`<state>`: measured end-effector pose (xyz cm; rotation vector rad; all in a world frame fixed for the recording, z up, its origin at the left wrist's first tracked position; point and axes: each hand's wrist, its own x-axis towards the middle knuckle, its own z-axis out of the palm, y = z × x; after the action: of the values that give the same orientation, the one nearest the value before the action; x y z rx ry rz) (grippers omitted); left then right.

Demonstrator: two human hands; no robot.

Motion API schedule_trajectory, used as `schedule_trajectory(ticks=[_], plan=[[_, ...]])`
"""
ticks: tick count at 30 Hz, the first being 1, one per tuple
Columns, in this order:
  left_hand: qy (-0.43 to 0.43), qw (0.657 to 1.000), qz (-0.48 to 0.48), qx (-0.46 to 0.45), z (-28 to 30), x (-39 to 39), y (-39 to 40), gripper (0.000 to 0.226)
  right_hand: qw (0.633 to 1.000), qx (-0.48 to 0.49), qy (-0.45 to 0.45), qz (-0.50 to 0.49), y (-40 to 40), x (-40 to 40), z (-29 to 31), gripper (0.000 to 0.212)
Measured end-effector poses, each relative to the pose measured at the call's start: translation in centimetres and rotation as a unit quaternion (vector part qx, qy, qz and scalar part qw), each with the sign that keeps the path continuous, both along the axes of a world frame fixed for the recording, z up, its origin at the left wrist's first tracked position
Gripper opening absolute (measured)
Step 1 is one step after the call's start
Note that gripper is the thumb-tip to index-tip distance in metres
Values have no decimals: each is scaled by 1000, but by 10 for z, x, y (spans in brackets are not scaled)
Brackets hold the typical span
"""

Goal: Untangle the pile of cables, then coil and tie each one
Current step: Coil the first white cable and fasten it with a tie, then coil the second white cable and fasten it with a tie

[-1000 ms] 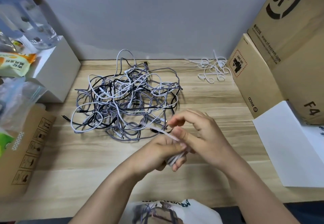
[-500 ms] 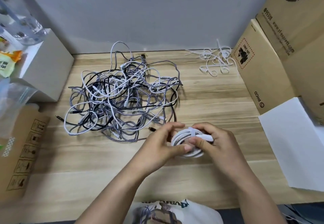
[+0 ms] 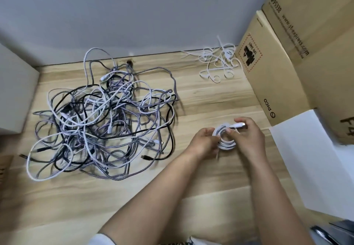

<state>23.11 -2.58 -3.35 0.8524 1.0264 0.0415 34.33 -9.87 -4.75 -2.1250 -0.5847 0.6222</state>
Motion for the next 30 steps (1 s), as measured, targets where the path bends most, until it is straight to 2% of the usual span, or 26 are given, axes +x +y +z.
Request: schedule_trajectory(ticks=[3, 5, 7, 10, 14, 17, 19, 21, 23, 25, 28, 30], plan=[[-2, 999, -37, 21, -4, 3, -4, 15, 999, -38, -5, 23, -2, 6, -17, 28], [18, 997, -52, 56, -12, 1, -5, 44, 998, -47, -12, 32, -4, 6, -27, 29], [40, 994, -55, 88, -18, -1, -4, 58, 997, -57, -22, 41, -4, 5, -34, 30], [45, 990, -69, 114, -20, -7, -3, 55, 994, -82, -46, 56, -2, 5, -36, 35], [20, 976, -101, 194, -10, -20, -6, 32, 982, -128, -128, 60, 1, -4, -21, 48], [9, 952, -130, 276, 4, -45, -13, 22, 982, -60, -176, 26, 4, -26, 2, 37], [13, 933, -150, 327, 8, -65, -19, 23, 991, 27, -129, 29, 8, -44, 16, 29], [13, 918, -152, 367, 11, -90, -24, 22, 992, 90, -67, 61, 13, -70, 22, 29], [15, 923, -131, 362, 10, -117, -28, 20, 987, 121, -22, 105, 19, -96, 21, 31], [22, 939, -95, 329, 4, -143, -29, 20, 982, 111, -6, 153, 24, -121, 16, 31], [42, 964, -9, 262, -7, -180, -27, 16, 966, 89, -3, 243, 30, -155, 12, 26], [40, 979, 66, 189, -9, -197, -23, 14, 945, 86, -37, 315, 37, -174, 12, 23]])
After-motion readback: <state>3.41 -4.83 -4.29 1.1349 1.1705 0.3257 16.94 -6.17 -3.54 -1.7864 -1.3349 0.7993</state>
